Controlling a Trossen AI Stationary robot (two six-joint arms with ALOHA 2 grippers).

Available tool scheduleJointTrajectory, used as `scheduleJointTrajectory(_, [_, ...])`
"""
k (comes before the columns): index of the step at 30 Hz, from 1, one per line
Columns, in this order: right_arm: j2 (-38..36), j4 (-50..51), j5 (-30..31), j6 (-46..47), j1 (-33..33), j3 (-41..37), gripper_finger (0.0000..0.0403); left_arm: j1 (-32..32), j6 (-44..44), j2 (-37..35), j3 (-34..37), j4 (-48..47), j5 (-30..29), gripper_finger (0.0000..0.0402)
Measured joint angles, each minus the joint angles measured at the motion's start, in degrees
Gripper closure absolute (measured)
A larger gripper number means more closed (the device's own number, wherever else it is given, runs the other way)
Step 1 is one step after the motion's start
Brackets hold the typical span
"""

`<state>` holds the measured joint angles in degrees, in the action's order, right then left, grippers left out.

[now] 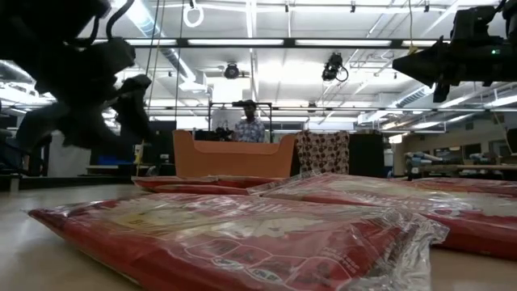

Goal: Sort popcorn bags into baskets
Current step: Put the red popcorn bag into the orange bin

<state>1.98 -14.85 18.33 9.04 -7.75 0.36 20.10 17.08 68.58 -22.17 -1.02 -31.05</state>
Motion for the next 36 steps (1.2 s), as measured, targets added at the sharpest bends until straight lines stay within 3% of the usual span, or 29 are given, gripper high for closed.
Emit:
scheduleJointTrajectory(12, [0.00,0.01,-0.01,0.00,0.02,-0.02,0.0364,3.73,12.69,14.35,-0.02,6.78,-7.73,0.0132])
scheduleJointTrajectory(19, [0.00,0.02,0.00,0.00,0.00,0.00,0.0364,2.52,16.55,17.62,-0.25,13.31,-9.44,0.0144])
scheduleJointTrajectory(24, [0.00,0.01,-0.01,0.00,0.01,0.00,0.0364,0.97,15.58,17.64,-0.17,13.44,-9.18,0.0193])
scheduleJointTrajectory(28, [0.00,0.02,0.00,0.00,0.02,-0.02,0.0364,-0.23,13.33,17.64,-0.15,13.55,-5.66,0.0249])
scheduleJointTrajectory(36, [0.00,0.02,0.00,0.00,0.02,-0.02,0.0364,-1.96,11.57,17.94,-1.70,12.91,-5.31,0.0360])
